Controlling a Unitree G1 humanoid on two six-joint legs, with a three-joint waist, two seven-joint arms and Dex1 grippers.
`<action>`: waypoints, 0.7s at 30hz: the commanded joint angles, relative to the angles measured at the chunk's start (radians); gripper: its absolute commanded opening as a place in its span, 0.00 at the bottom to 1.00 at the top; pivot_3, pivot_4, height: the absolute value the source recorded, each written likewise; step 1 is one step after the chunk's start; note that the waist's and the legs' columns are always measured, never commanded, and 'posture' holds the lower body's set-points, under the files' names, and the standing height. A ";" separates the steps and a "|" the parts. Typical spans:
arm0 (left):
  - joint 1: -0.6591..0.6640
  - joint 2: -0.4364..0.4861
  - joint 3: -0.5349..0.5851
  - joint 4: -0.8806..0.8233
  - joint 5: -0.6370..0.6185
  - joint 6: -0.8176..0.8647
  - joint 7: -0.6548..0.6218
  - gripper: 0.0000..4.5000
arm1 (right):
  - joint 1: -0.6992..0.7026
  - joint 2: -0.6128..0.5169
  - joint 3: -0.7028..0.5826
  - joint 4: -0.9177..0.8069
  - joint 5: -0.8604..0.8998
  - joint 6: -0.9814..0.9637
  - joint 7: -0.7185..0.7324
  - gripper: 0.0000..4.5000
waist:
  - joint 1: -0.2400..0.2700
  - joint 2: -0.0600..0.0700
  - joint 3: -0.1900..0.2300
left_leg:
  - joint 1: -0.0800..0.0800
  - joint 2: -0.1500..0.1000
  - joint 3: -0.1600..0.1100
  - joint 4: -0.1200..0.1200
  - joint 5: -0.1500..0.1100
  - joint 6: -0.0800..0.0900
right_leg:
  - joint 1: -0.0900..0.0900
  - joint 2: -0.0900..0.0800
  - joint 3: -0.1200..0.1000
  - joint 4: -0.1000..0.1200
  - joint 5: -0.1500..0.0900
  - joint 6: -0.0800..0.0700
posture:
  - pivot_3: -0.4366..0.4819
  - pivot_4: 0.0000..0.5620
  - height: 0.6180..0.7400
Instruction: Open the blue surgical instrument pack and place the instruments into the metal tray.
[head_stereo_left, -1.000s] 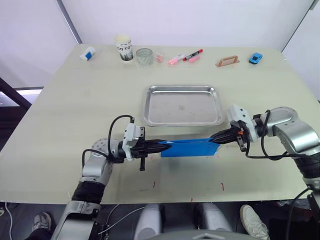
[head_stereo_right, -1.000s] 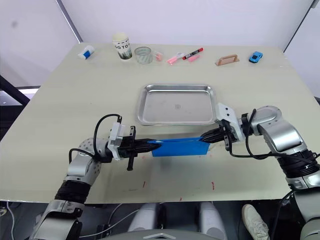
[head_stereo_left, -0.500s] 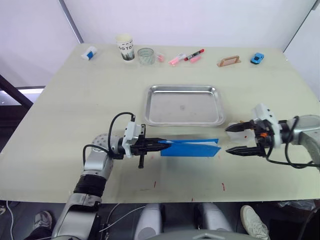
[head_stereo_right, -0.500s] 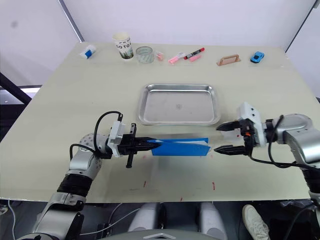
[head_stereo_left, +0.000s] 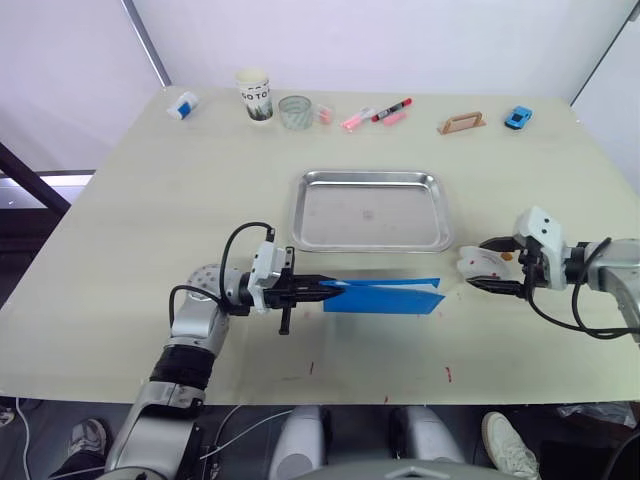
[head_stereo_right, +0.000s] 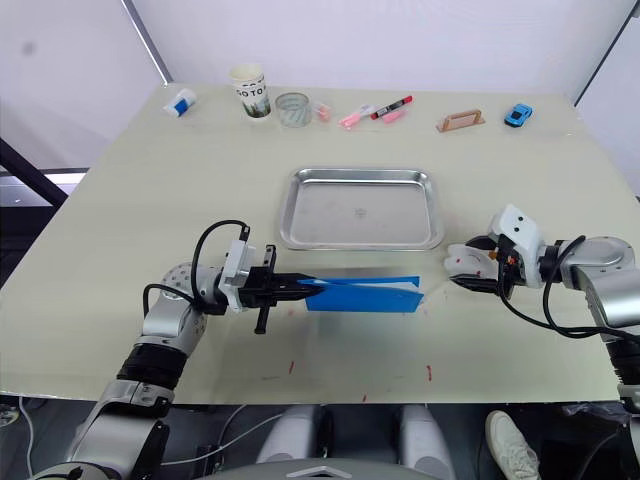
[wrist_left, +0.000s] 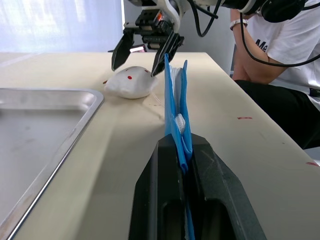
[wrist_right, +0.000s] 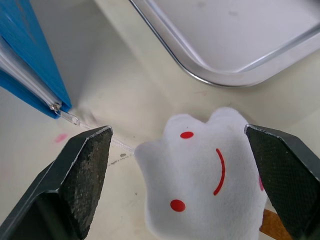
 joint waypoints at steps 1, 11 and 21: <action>-0.007 0.004 -0.020 -0.027 0.022 -0.008 -0.008 0.00 | -0.019 -0.013 -0.003 0.051 -0.031 -0.022 -0.006 0.99 | 0.001 0.000 0.000 | 0.000 0.000 0.000 0.000 0.000 0.000 | 0.000 0.000 0.000 0.000 0.000 0.000 | 0.48 0.27 1.00; 0.011 0.010 -0.016 -0.100 0.005 0.049 0.027 0.00 | -0.016 0.029 0.020 0.070 -0.058 -0.021 -0.011 0.13 | -0.002 0.000 0.000 | 0.000 0.000 0.000 0.000 0.000 0.000 | 0.000 0.000 0.000 0.000 0.000 0.000 | 0.48 0.27 1.00; 0.016 0.019 -0.018 -0.135 0.011 0.089 0.043 0.00 | 0.075 -0.012 -0.224 -0.215 0.112 0.136 -0.095 0.02 | -0.001 0.001 0.001 | -0.001 0.000 -0.001 0.000 0.000 0.000 | 0.000 0.000 0.000 0.000 0.000 0.000 | 0.48 0.27 1.00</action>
